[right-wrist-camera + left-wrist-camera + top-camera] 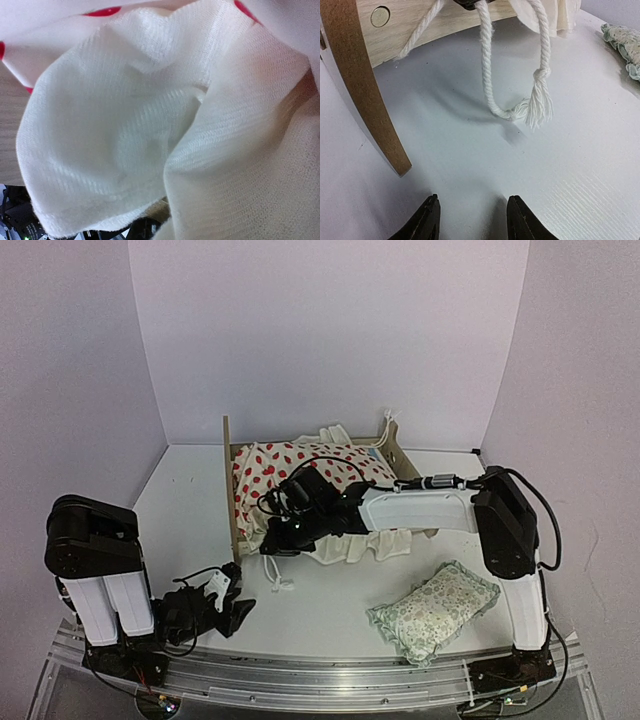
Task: Set up the pet bed
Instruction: Tie the left ropes of the mattress closest to the robot on the bed frame base.
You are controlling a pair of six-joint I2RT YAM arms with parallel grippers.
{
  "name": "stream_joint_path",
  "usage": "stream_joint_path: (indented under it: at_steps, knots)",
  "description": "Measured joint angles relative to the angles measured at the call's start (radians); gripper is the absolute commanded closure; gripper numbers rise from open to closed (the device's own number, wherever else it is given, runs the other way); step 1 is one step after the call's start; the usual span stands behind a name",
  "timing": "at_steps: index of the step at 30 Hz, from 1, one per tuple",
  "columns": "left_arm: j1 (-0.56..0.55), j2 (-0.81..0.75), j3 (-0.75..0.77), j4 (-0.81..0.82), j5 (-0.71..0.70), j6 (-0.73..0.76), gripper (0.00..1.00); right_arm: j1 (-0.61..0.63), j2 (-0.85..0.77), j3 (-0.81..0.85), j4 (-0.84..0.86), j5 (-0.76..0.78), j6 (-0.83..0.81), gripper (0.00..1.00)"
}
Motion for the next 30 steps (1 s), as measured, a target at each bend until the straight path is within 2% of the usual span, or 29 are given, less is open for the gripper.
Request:
stream_joint_path:
  at_steps: [4,12,20,30]
  knots:
    - [0.000,0.000,0.000,0.000,0.010,0.025,0.45,-0.002,0.000,0.016,-0.010,-0.023,0.020,1.00]
    - [0.000,-0.010,0.011,-0.002,0.037,0.074,0.42,-0.003,0.000,0.033,-0.028,-0.039,0.043,1.00]
    - [0.000,-0.161,0.011,0.018,0.065,0.111,0.41,-0.003,0.000,0.033,-0.029,-0.039,0.040,1.00]
    - [0.000,-0.064,0.056,0.011,0.084,0.140,0.44,-0.004,0.000,0.031,-0.028,-0.045,0.043,1.00]
